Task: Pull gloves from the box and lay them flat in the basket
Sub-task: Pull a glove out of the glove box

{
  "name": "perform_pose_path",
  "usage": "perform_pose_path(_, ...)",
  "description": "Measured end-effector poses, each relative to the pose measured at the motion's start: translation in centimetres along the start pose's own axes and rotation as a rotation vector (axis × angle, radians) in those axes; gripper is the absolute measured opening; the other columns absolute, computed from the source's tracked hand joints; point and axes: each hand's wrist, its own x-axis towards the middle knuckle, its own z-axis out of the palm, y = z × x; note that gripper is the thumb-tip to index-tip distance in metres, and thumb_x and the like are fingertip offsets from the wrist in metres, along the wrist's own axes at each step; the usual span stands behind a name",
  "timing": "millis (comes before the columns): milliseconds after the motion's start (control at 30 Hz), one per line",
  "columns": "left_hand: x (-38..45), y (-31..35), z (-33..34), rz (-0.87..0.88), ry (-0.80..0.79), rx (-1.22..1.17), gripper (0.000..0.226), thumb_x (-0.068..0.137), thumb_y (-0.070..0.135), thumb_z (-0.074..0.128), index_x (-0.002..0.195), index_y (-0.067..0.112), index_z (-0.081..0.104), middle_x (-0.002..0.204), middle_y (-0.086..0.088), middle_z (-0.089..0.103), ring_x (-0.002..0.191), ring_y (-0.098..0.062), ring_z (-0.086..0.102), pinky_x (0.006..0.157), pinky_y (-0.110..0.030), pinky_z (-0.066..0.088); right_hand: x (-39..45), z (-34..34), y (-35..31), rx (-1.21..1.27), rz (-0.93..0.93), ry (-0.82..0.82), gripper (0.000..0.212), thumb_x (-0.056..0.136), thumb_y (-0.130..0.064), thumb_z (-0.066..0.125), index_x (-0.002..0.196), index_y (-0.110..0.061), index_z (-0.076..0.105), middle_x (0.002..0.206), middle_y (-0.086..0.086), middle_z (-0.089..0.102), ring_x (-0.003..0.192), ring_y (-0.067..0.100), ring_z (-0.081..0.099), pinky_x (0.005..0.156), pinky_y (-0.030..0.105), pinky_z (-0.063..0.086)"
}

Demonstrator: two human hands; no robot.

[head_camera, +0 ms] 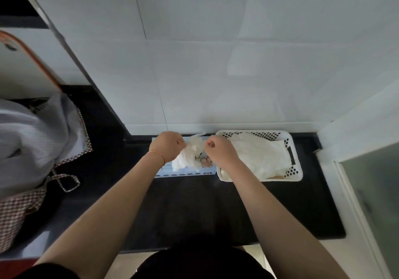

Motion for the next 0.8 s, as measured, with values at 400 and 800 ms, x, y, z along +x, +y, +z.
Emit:
perform_pose_path(400,-2.1,2.4,-6.0,0.05,0.288,-0.897,0.019,0.085,0.021,0.075,0.083,0.004,0.067,0.077,-0.006,0.071,0.063,-0.012,0.064,0.064,-0.022,0.057,-1.1,-2.3,-4.6,0.388,-0.077,-0.047,0.033,0.077,-0.046,0.078,0.096,-0.022,0.063,0.093,-0.004,0.068,0.083,0.013,0.065,0.073,0.03,0.051)
perform_pose_path(800,-1.5,2.3,-5.1,-0.177,0.058,-0.684,0.017,0.092,0.024,0.064,0.099,0.01,0.061,0.1,-0.009,0.069,0.074,-0.015,0.066,0.063,-0.026,0.056,-2.0,-8.4,-4.2,0.68,-0.077,0.167,0.005,0.089,-0.021,0.068,0.093,-0.02,0.07,0.086,-0.003,0.072,0.078,0.01,0.065,0.072,0.023,0.051)
